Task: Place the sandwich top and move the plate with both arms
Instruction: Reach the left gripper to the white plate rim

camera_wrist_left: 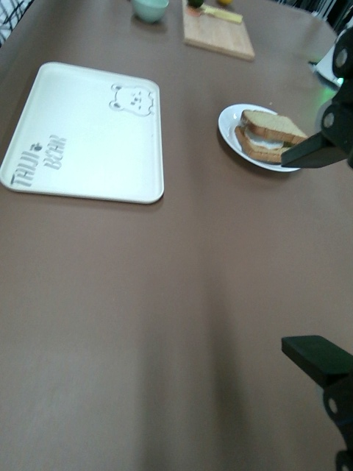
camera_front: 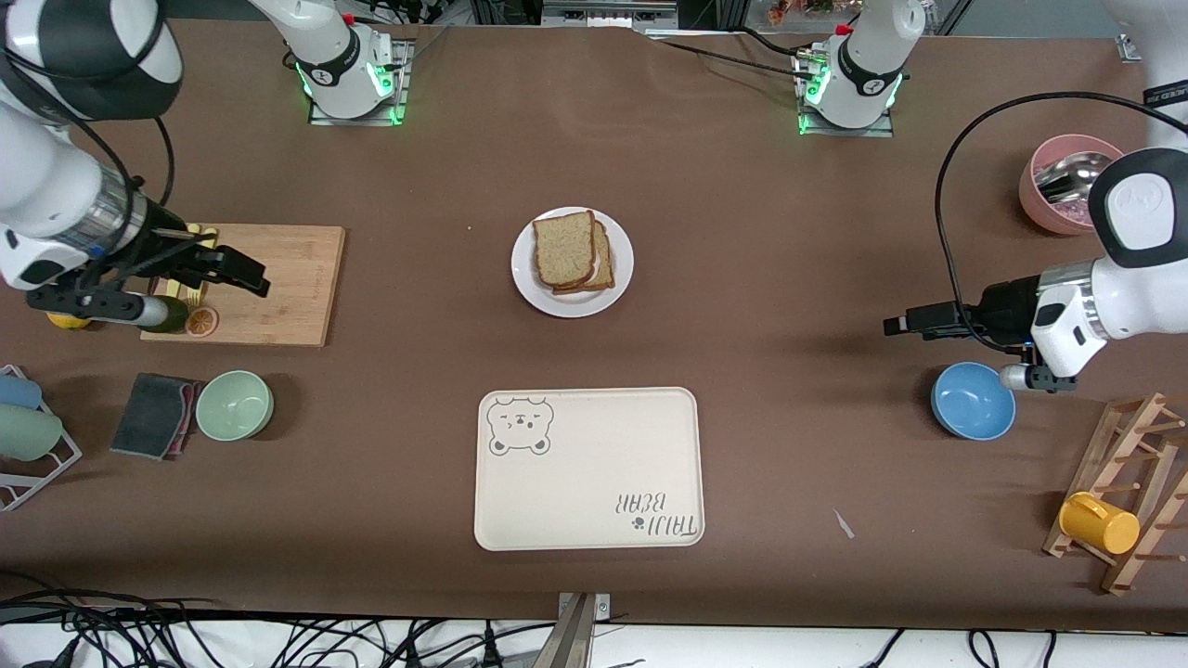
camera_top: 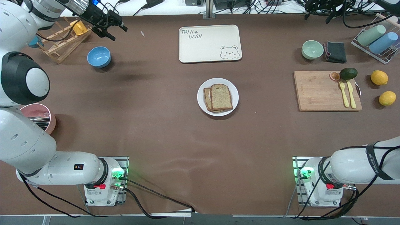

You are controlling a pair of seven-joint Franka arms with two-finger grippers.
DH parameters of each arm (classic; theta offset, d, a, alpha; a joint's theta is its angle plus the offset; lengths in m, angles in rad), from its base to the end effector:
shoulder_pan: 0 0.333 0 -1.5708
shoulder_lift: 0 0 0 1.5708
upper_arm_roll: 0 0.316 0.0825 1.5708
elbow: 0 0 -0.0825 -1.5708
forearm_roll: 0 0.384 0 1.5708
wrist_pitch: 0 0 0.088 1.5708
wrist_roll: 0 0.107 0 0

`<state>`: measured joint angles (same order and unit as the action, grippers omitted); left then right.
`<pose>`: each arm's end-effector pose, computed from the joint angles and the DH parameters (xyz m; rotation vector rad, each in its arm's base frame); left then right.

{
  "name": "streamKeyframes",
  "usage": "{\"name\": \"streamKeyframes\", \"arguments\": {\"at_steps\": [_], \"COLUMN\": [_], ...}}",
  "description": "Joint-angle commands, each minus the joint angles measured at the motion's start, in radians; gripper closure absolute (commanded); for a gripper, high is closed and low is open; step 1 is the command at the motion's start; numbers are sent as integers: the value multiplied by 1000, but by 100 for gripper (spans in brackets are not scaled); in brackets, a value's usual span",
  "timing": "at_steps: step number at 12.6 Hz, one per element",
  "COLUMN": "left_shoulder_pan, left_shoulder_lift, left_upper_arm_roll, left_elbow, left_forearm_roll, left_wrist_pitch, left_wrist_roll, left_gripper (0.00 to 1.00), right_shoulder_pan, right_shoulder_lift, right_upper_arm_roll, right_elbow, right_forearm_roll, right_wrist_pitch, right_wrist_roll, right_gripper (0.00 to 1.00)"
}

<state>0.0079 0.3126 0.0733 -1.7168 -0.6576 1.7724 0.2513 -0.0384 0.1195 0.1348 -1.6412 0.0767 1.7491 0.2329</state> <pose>0.6248 -0.0064 0.4020 2.5025 0.0629 -0.1844 0.5958 0.0606 0.5384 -3.0441 0.2308 0.0389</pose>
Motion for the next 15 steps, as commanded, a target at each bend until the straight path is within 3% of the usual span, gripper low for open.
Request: {"name": "streamKeyframes", "arguments": {"at_steps": [1,3,6,9,15], "left_shoulder_pan": [7,14,-5,-5,-2], "left_shoulder_lift": [52,117,175,181,140], "left_upper_arm_roll": [-3,-1,-6,-70,-318], "left_elbow": [-36,-64,-67,-162,-365], "left_forearm_roll": [-153,-328,-379,-477,-640], "left_wrist_pitch": [-2,-85,-125,-137,214], "left_wrist_roll": [240,356,431,431,436], "left_gripper": [0,0,0,0,0], "right_shoulder_pan": [-12,-14,-34,-35,-35], "right_shoulder_lift": [2,0,2,-1,-6], "right_upper_arm_roll": [-11,-9,2,46,25], "right_elbow": [67,107,124,136,156], "right_forearm_roll": [-14,-15,-98,-133,-127], "right_wrist_pitch": [-66,-101,-158,-198,-238], "right_wrist_roll": [-12,-12,-11,11,26], "right_gripper": [0,0,0,0,0]}}
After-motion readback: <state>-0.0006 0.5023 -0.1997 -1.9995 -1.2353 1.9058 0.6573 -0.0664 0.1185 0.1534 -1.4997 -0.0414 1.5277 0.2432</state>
